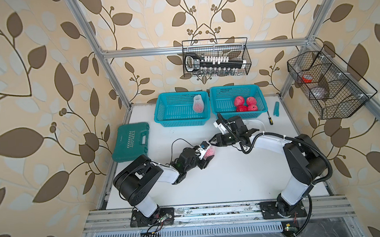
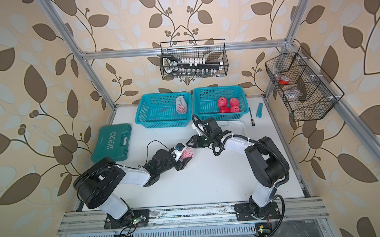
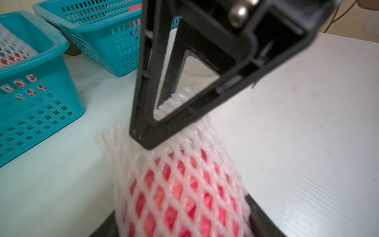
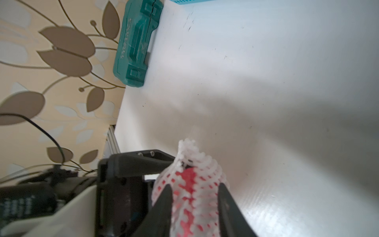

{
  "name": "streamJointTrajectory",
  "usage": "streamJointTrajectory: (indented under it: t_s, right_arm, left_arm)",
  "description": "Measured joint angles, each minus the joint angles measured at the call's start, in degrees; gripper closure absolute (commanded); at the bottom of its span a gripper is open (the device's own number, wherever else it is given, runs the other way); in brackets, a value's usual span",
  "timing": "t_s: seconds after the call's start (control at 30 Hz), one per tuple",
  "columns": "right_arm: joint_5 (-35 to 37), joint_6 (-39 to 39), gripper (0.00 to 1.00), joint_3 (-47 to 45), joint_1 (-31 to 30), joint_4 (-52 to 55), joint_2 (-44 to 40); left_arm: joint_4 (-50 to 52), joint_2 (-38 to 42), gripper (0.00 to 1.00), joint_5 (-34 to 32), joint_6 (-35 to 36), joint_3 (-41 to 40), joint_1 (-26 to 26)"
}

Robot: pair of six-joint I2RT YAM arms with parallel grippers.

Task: Remove foam nets from apples
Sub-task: Remove the foam net from the apple.

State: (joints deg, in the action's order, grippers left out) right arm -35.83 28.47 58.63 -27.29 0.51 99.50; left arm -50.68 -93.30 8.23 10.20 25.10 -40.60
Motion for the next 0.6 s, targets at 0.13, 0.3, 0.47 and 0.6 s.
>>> streamJointTrajectory:
  t_s: [0.13, 0.3, 0.47, 0.6]
  right_arm:
    - [-0.7, 0.1, 0.85, 0.0, 0.0, -0.1, 0.1]
    - [-0.8, -0.2, 0.90, 0.0, 0.0, -0.1, -0.1]
    - [0.3, -2.3, 0.94, -0.1, -0.5, -0.4, -2.6]
    - [4.5, -6.0, 0.90, -1.6, -2.7, -2.0, -8.2]
  left_arm:
    - [0.0, -0.1, 0.01, -0.3, 0.6, 0.0, 0.0]
    - [-0.1, -0.1, 0.01, -1.0, 0.1, 0.0, 0.0]
    - [-4.6, -0.1, 0.01, -4.3, -1.4, -1.7, 0.0]
    - [-6.5, 0.8, 0.01, -7.2, -2.8, -3.9, -0.3]
